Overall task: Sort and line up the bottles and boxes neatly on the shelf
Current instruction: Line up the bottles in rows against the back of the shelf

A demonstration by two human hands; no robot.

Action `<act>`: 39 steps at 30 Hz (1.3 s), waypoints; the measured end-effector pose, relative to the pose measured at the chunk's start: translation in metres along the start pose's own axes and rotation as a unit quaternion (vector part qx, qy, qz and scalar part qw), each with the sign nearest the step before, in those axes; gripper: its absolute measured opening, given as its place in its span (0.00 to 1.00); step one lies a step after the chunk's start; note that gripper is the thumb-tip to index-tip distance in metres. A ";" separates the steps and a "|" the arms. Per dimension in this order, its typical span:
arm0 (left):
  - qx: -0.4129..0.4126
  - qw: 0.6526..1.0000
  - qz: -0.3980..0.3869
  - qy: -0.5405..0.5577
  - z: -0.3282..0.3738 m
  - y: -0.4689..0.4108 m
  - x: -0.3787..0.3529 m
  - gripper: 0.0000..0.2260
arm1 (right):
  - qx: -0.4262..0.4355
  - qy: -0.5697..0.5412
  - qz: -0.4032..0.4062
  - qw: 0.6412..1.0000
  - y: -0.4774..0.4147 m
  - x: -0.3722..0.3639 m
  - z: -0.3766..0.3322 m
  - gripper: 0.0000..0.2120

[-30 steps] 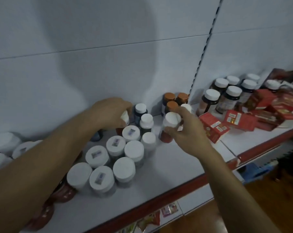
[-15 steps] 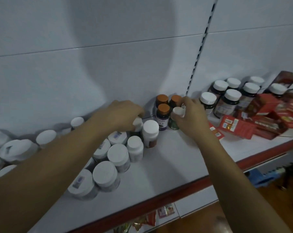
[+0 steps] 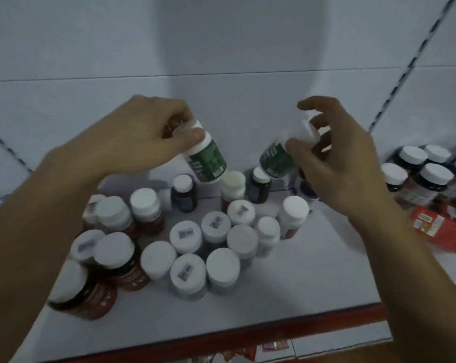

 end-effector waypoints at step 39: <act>0.119 0.984 0.064 0.119 -0.201 0.231 -0.022 0.19 | 0.241 0.323 -0.310 0.861 -0.028 -0.280 -0.332 0.09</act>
Point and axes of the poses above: each hand's wrist, its own y-axis away from the middle knuckle, its own x-axis out of the back of the hand, z = x × y, the point moved 1 cm from there along -y, towards the middle knuckle, and after that the axes turned 14 degrees about y, right-handed, at the moved point
